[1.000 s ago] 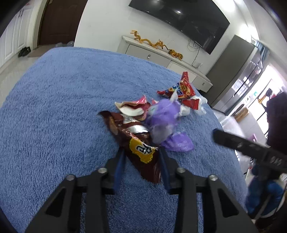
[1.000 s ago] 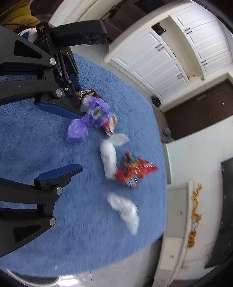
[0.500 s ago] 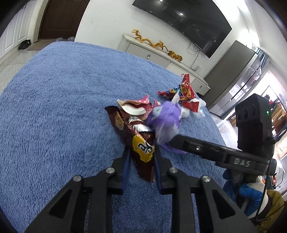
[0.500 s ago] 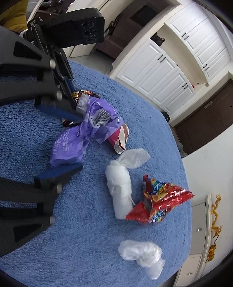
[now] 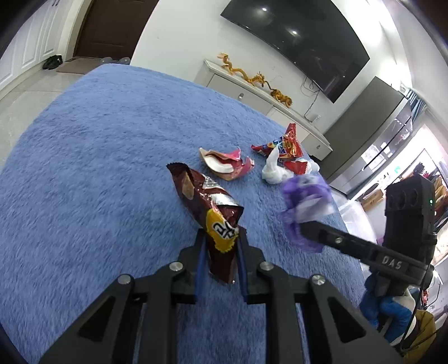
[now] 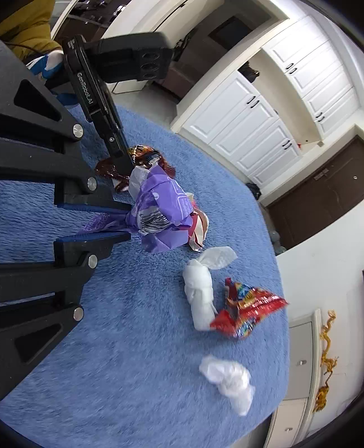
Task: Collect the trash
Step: 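Grasp the brown chip bag with the left gripper while the right gripper grasps the purple wrapper, then carry the brown chip bag and purple wrapper in both grippers over the bin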
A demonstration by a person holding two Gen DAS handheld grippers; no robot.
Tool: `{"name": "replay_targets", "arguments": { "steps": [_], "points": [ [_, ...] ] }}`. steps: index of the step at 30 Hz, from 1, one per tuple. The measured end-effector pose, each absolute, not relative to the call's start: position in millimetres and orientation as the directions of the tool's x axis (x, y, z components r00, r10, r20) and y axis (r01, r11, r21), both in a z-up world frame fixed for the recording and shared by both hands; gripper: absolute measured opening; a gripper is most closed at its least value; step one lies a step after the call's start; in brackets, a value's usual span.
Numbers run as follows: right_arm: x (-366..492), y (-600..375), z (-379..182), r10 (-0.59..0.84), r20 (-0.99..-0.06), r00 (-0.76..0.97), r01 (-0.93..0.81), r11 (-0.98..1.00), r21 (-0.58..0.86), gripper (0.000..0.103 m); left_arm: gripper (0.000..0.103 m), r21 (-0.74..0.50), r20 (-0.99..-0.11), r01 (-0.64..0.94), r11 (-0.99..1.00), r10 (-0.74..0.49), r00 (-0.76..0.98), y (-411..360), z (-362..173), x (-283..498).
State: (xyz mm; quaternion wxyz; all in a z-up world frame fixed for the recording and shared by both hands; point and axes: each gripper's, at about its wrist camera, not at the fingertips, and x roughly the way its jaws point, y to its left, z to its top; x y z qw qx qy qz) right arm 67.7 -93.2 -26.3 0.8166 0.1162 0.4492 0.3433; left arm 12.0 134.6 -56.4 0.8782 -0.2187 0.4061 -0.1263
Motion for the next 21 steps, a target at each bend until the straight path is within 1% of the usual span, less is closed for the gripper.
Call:
{"name": "replay_targets", "arguments": {
  "steps": [5,12,16,21],
  "points": [
    [50,-119,-8,0.666,-0.616,0.421,-0.435,0.744,0.507,0.012,0.018,-0.476,-0.643,0.051,0.878,-0.386,0.662,135,-39,-2],
    [24,-163,20,0.64,-0.555,0.531,-0.386,0.766,0.514,0.012,0.018,-0.446,-0.609,0.116,0.887,-0.396,0.688,117,-6,-15],
    [5,-199,36,0.597,-0.523,0.608,-0.341,0.791,0.507,0.012,0.018,-0.432,-0.595,0.16,0.888,-0.414,0.689,102,9,-16],
    [-17,-247,48,0.524,-0.495,0.693,-0.262,0.823,0.504,0.012,0.018,-0.412,-0.573,0.242,0.878,-0.457,0.68,66,32,-16]
  ]
}}
